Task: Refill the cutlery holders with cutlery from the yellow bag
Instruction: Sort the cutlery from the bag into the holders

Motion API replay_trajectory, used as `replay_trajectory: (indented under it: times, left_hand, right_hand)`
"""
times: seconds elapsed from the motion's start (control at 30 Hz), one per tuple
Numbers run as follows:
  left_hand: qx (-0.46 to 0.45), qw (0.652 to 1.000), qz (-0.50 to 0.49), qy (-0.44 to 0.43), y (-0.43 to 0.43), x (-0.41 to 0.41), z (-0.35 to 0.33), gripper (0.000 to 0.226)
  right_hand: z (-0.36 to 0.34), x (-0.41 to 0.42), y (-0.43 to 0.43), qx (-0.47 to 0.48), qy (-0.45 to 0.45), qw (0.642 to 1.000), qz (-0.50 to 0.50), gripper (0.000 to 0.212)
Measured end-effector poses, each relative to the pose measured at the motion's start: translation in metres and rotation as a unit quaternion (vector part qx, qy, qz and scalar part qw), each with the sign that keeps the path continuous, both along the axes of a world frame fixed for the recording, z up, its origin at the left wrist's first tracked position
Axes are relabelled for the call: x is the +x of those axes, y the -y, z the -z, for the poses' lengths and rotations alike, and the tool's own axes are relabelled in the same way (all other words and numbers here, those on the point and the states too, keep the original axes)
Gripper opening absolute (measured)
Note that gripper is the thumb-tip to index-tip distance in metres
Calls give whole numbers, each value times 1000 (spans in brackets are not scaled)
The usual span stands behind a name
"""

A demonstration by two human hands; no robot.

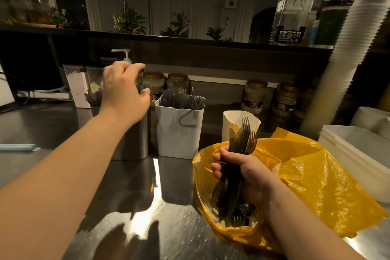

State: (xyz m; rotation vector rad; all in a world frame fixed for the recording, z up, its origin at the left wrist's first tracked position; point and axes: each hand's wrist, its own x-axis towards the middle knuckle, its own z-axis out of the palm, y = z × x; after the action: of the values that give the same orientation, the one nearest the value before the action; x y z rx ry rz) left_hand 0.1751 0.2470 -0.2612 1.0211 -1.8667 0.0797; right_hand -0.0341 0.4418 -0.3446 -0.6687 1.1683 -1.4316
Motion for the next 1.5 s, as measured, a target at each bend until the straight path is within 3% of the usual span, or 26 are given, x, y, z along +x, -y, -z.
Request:
replay_trajectory:
  times: [0.1, 0.23, 0.3, 0.43, 0.53, 0.63, 0.8, 0.87, 0.93, 1.07, 1.2, 1.33, 1.5]
  left_hand:
    - [-79, 993, 87, -21, -32, -17, 12, 28]
    - [-39, 966, 247, -60, -87, -49, 43, 12]
    - [23, 952, 300, -51, -109, -60, 64, 13]
    - [247, 909, 335, -32, -123, -66, 94, 17]
    - [323, 881, 345, 10, -128, -65, 99, 12]
    - [423, 818, 389, -4, -138, -68, 98, 19]
    - [576, 698, 421, -62, -148, -68, 91, 19]
    - [619, 646, 438, -85, -148, -64, 89, 23]
    - [642, 617, 447, -90, -146, -62, 88, 28]
    - [640, 609, 462, -78, -141, -57, 87, 23]
    - [642, 595, 474, -97, -141, -56, 87, 26]
    - [632, 614, 456, -127, -141, -61, 93, 24]
    - [601, 645, 422, -213, -137, -67, 95, 26]
  right_hand:
    - [-1, 0, 0, 3, 16, 1000, 4, 30]
    - [-5, 0, -1, -25, 77, 996, 39, 30]
    - [-6, 0, 1, -46, 112, 990, 73, 27]
    - [-2, -3, 3, -52, 117, 987, 101, 37]
    - [-2, 1, 1, -85, 91, 990, 67, 41]
    - [0, 3, -2, -115, 33, 992, 32, 45]
    - [2, 4, -2, -87, -59, 994, 13, 41]
    - [1, 4, -4, -71, -88, 994, 0, 41]
    - [-2, 4, -5, -55, -125, 991, -13, 40]
    - [-3, 6, -8, -50, -190, 980, -35, 39]
    - [-3, 6, -8, -67, -181, 979, -60, 41]
    - [-2, 9, -7, -57, -164, 984, -51, 39]
    - [5, 7, 3, -62, -197, 978, 15, 51]
